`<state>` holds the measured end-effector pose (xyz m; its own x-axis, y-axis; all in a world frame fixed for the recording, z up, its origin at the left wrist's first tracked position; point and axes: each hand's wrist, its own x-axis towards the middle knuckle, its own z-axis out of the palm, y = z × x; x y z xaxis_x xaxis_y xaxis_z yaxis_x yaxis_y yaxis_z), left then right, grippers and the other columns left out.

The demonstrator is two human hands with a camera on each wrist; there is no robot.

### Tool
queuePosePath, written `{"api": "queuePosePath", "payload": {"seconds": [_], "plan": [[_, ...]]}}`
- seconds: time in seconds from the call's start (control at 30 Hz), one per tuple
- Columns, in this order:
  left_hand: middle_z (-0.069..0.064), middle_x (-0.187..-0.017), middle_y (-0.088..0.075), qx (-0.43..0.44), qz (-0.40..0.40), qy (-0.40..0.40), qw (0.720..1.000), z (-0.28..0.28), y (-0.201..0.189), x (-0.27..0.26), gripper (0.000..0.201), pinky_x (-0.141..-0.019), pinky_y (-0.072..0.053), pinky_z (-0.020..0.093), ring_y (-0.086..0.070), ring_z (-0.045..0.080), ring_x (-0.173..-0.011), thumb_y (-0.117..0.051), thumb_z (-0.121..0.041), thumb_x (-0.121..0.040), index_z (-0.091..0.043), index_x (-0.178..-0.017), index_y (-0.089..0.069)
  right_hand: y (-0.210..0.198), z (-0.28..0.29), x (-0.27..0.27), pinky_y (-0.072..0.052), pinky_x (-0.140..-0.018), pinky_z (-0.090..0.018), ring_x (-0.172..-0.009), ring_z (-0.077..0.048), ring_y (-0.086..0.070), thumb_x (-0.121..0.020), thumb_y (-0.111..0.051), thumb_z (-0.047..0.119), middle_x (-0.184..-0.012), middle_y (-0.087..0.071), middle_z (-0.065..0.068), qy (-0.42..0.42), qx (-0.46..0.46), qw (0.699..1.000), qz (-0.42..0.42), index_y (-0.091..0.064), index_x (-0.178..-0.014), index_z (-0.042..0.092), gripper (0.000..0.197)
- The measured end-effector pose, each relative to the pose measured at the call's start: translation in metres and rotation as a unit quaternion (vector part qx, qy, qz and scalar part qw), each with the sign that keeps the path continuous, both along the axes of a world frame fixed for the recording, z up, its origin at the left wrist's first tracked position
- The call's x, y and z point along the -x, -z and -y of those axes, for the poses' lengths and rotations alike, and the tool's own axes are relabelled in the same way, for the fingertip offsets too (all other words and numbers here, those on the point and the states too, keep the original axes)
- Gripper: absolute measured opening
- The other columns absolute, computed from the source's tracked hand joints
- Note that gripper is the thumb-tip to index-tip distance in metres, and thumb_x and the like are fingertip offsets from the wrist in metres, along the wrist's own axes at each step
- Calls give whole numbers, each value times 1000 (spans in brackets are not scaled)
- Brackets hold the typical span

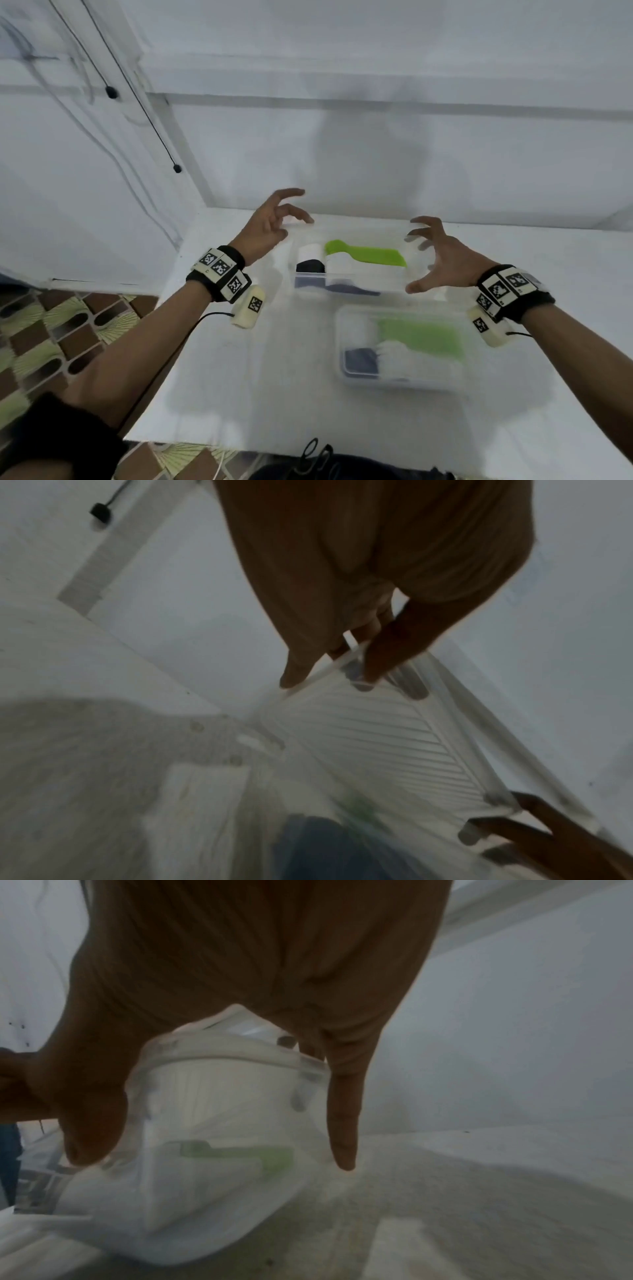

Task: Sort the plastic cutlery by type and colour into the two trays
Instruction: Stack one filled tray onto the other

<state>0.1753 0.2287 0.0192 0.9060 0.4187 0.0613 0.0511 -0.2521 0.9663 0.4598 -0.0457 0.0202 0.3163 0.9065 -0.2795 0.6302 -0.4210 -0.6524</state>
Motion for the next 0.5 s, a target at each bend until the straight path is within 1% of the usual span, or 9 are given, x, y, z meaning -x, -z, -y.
{"api": "queuePosePath", "payload": {"seconds": [0.03, 0.07, 0.1, 0.13, 0.17, 0.23, 0.3, 0.4, 0.5], "plan": [[5, -122, -69, -6, -26, 23, 999, 14, 2, -10, 84, -79, -36, 60, -55, 46, -103, -48, 17, -77, -25, -149, -36, 4, 10, -12, -56, -93, -46, -122, -14, -51, -41, -97, 57, -132, -50, 20, 6, 1, 1000, -2, -17, -139, 44, 126], [1, -129, -65, -14, -63, 42, 997, 26, 5, -19, 82, -83, -37, 61, -53, 43, -106, -57, 10, -81, -27, -150, -34, 6, 19, -22, -55, -92, -44, -121, -15, -51, -41, -96, 57, -132, -50, 18, 7, 3, 1000, -1, -18, -136, 44, 123], [-3, -139, -58, -28, -116, 55, 991, 38, 10, -28, 81, -97, -38, 57, -51, 32, -119, -68, -1, -86, -31, -153, -32, 9, 27, -31, -54, -91, -40, -120, -17, -51, -42, -96, 56, -132, -50, 15, 4, 5, 1000, 3, -18, -134, 44, 121], [-6, -150, -47, -46, -177, 61, 981, 49, 14, -36, 87, -113, -33, 50, -41, 21, -135, -79, -17, -88, -35, -155, -27, 11, 34, -39, -52, -89, -36, -119, -18, -51, -43, -97, 54, -131, -50, 11, 0, 6, 1000, 9, -17, -133, 43, 120], [-7, -160, -32, -63, -236, 60, 968, 58, 18, -45, 97, -123, -22, 45, -26, 14, -147, -83, -34, -84, -39, -158, -20, 13, 40, -47, -49, -88, -33, -118, -19, -51, -45, -98, 50, -130, -49, 7, -4, 6, 1000, 17, -17, -133, 41, 120], [-10, -170, -3, -105, -316, 47, 942, 74, 18, -64, 116, -126, -7, 46, 2, 13, -155, -85, -56, -74, -47, -159, -6, 16, 46, -60, -47, -87, -32, -117, -21, -50, -49, -99, 45, -130, -48, 1, -21, 1, 999, 29, -16, -134, 37, 120], [-7, -170, 9, -159, -354, 38, 921, 83, 13, -87, 125, -126, -3, 52, 13, 17, -156, -85, -65, -68, -51, -158, 1, 17, 46, -67, -43, -87, -30, -117, -22, -50, -50, -99, 46, -133, -49, 1, -46, 0, 998, 36, -15, -137, 33, 122], [-5, -171, 3, -205, -397, 62, 892, 89, 6, -115, 134, -126, -7, 49, 4, 19, -157, -88, -61, -66, -43, -159, 7, 20, 48, -73, -43, -91, -33, -117, -25, -50, -51, -98, 47, -132, -46, -3, -69, 3, 996, 56, -13, -139, 34, 123], [1, -165, -23, -199, -435, 64, 876, 88, 7, -124, 141, -122, -25, 46, -21, 24, -152, -93, -58, -58, -41, -159, 4, 23, 52, -73, -41, -101, -36, -122, -24, -47, -52, -98, 47, -139, -43, -4, -80, 0, 995, 58, -12, -143, 35, 126]]}}
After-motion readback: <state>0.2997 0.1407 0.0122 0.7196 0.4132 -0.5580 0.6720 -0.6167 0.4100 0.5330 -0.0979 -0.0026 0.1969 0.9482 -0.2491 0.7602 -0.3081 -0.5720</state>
